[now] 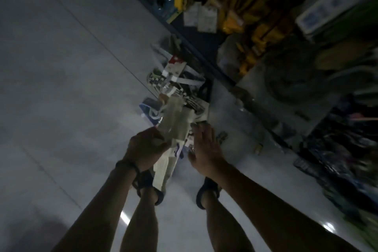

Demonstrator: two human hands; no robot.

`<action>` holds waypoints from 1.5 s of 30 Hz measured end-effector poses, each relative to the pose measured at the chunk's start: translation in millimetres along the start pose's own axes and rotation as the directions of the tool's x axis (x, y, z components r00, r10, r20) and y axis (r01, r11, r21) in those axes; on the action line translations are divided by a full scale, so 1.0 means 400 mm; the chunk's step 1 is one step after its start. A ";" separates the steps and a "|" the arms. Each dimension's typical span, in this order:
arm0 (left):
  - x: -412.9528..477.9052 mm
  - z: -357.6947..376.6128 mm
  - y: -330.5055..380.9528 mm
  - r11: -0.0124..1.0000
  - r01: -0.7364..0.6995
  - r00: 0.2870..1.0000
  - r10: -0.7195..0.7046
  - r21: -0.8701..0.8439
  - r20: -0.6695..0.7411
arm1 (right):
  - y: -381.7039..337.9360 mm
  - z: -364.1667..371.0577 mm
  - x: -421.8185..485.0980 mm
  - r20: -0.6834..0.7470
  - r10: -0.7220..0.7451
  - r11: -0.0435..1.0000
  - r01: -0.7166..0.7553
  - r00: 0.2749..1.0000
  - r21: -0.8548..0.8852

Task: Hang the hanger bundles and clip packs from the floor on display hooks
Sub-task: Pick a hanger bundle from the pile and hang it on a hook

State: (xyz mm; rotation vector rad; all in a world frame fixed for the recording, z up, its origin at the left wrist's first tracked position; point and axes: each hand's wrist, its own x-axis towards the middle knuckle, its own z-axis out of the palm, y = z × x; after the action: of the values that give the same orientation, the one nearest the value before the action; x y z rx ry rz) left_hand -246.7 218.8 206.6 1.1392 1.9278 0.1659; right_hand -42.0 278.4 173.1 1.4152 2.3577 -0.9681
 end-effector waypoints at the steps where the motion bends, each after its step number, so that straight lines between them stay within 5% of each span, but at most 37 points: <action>1: -0.023 -0.044 0.076 0.994 -0.093 0.995 0.092 0.053 0.024 | -0.012 -0.057 -0.034 -0.007 -0.005 1.000 0.005 1.000 -0.029; 3: -0.071 -0.122 0.209 0.955 -0.292 0.955 0.287 0.060 0.080 | -0.031 -0.169 -0.097 -0.050 -0.034 0.988 0.026 0.998 -0.152; 12: -0.344 -0.440 0.694 0.787 -0.600 0.788 0.548 0.146 0.282 | -0.091 -0.697 -0.433 -0.323 -0.004 0.895 -0.140 0.946 -0.423; 16: -0.471 -0.521 0.887 0.613 -0.769 0.623 0.653 0.183 0.431 | -0.147 -0.845 -0.543 -0.368 -0.091 0.866 -0.109 0.925 -0.488; 21: -0.600 -0.581 1.047 0.390 -0.895 0.447 0.777 0.218 0.443 | -0.193 -0.936 -0.704 -0.568 0.103 0.919 -0.297 0.816 -0.260; 25: -0.666 -0.574 1.113 0.211 -0.932 0.281 0.933 0.294 0.223 | -0.213 -0.946 -0.846 -0.635 0.420 0.890 -0.431 0.648 0.150; 29: -0.751 -0.495 1.114 0.306 -0.898 0.165 0.901 0.318 -0.402 | -0.202 -0.930 -0.980 -0.580 0.680 0.730 -0.334 0.449 0.597; 30: -0.775 -0.460 1.109 0.362 -0.898 0.187 0.829 0.250 -0.527 | -0.201 -0.932 -1.015 -0.582 0.709 0.694 -0.252 0.398 0.674; 32: -0.844 -0.393 1.108 0.520 -0.854 0.426 0.660 -0.033 -0.619 | -0.204 -0.944 -1.090 -0.555 0.756 0.604 -0.043 0.348 0.796; 34: -0.912 -0.341 1.143 0.584 -0.641 0.758 0.585 -0.498 -0.290 | -0.198 -0.966 -1.165 -0.517 0.784 0.490 0.168 0.345 0.855; 35: -0.931 -0.313 1.168 0.574 -0.462 0.782 0.623 -0.676 -0.005 | -0.187 -0.976 -1.202 -0.514 0.782 0.448 0.256 0.352 0.857; 37: -0.968 -0.269 1.223 0.559 -0.184 0.638 0.693 -0.808 0.334 | -0.164 -0.996 -1.274 -0.551 0.736 0.401 0.403 0.392 0.823; 39: -1.025 -0.221 1.291 0.508 -0.134 0.577 0.738 -0.851 0.350 | -0.142 -1.017 -1.357 -0.601 0.659 0.401 0.465 0.452 0.789; 41: -1.079 -0.181 1.359 0.470 -0.186 0.630 0.731 -0.863 0.263 | -0.139 -1.038 -1.442 -0.620 0.600 0.399 0.483 0.506 0.780; 45: -1.158 -0.093 1.477 0.417 -0.242 0.616 0.763 -0.876 0.194 | -0.116 -1.100 -1.644 -0.626 0.506 0.409 0.474 0.594 0.780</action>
State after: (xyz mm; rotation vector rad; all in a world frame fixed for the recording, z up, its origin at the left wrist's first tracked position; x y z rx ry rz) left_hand 205.7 213.6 806.8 0.9579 0.6639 0.8531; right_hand 313.8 84.3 854.3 2.8547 2.2156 -2.3010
